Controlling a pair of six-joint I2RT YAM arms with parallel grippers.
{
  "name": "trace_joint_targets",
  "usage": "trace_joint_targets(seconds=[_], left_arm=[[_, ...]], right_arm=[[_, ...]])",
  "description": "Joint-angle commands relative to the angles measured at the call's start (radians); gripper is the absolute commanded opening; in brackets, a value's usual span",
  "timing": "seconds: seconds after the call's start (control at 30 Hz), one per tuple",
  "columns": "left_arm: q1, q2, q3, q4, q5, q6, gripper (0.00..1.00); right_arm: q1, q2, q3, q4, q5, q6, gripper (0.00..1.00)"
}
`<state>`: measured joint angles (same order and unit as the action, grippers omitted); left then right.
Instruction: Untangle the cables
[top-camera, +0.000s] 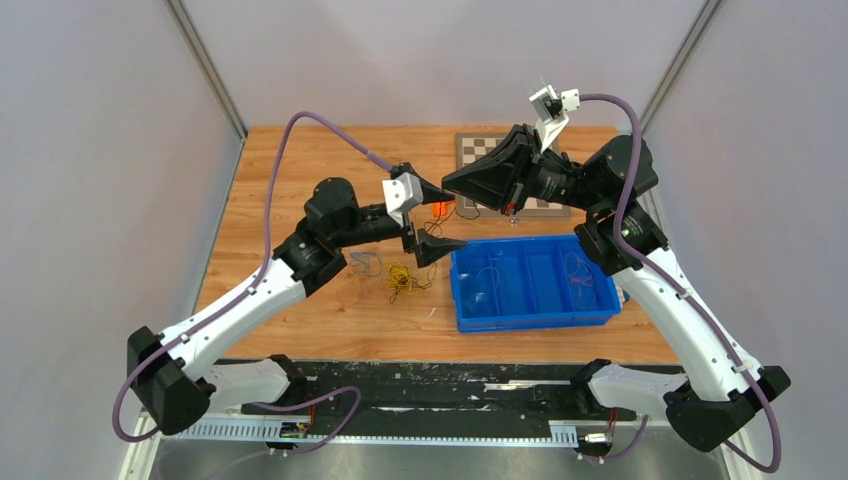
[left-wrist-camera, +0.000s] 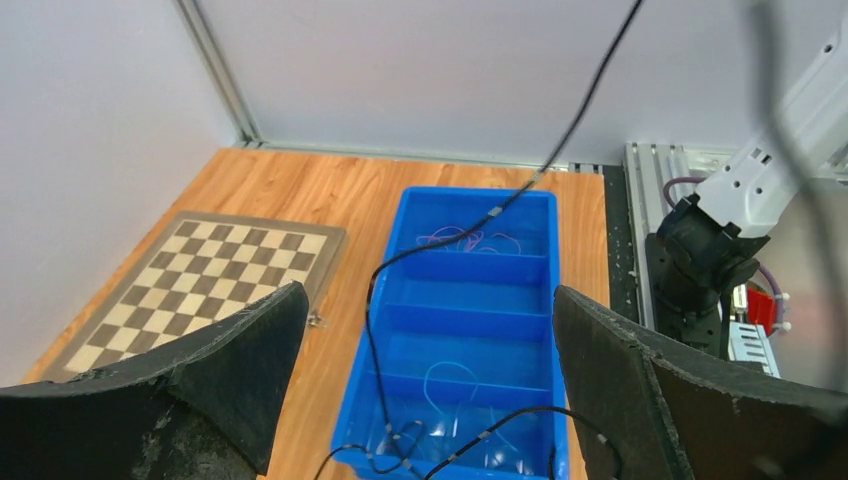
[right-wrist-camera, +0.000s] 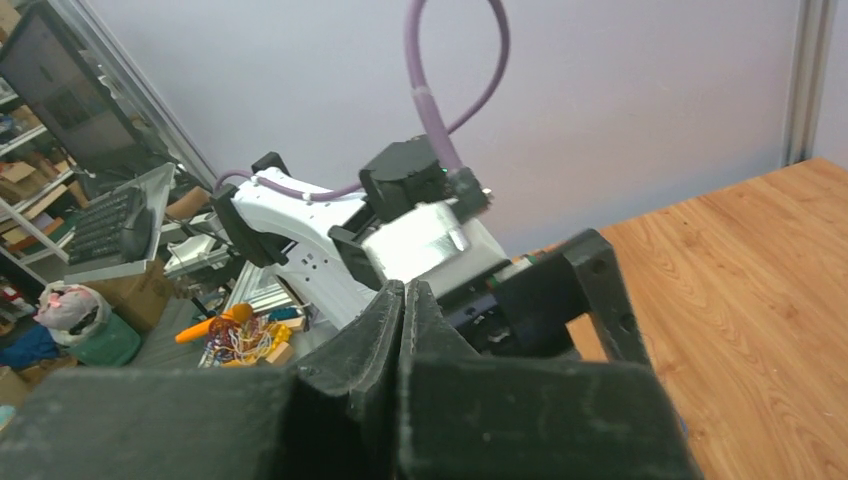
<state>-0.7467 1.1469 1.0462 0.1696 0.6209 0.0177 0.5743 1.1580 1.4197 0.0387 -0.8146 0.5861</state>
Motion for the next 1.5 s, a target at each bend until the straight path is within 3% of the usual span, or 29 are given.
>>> trace_joint_targets(seconds=[0.0,0.07,0.13,0.2,0.23,0.27,0.33,0.37,0.53,0.77,0.93,1.2,1.47], left_arm=[[-0.012,0.052,0.049,0.114,0.027,-0.004,1.0],[-0.014,0.072,0.059,0.129,0.05,-0.038,0.93],[-0.015,0.078,0.059,0.142,0.072,-0.075,0.79],[-0.015,0.068,0.053,0.151,0.073,-0.1,0.54],[-0.014,0.054,0.052,0.149,0.073,-0.113,0.46],[-0.013,0.046,0.052,0.144,0.073,-0.118,0.27],[-0.014,0.016,0.059,0.116,0.079,-0.125,0.04],[-0.013,-0.009,0.065,0.082,0.086,-0.123,0.02],[0.006,-0.093,0.066,0.02,0.068,-0.147,0.0],[0.108,-0.071,0.123,0.09,0.034,-0.326,0.0],[0.115,-0.012,0.168,0.156,0.031,-0.43,0.0],[0.105,0.081,0.2,0.243,-0.004,-0.637,0.0],[0.066,0.097,0.186,0.259,-0.037,-0.783,0.0]], right_arm=[[-0.002,0.008,-0.005,0.095,-0.026,0.103,0.0],[-0.002,0.014,0.001,0.105,-0.025,0.114,0.0],[-0.008,0.013,0.009,0.105,-0.024,0.112,0.0],[-0.024,0.006,0.007,0.104,-0.027,0.118,0.0],[-0.039,0.0,-0.003,0.099,-0.03,0.124,0.0],[-0.067,-0.007,-0.01,0.095,-0.035,0.132,0.0],[-0.149,-0.021,-0.034,0.086,-0.057,0.158,0.0],[-0.207,-0.028,-0.046,0.084,-0.072,0.176,0.0],[-0.426,-0.08,-0.136,0.052,-0.146,0.194,0.0],[-0.447,-0.148,-0.316,-0.022,-0.174,0.107,0.0],[-0.339,-0.165,-0.424,-0.029,-0.158,0.092,0.0],[-0.077,-0.067,-0.379,-0.016,-0.056,0.009,0.0],[-0.008,0.014,-0.316,0.045,-0.007,-0.013,0.0]])
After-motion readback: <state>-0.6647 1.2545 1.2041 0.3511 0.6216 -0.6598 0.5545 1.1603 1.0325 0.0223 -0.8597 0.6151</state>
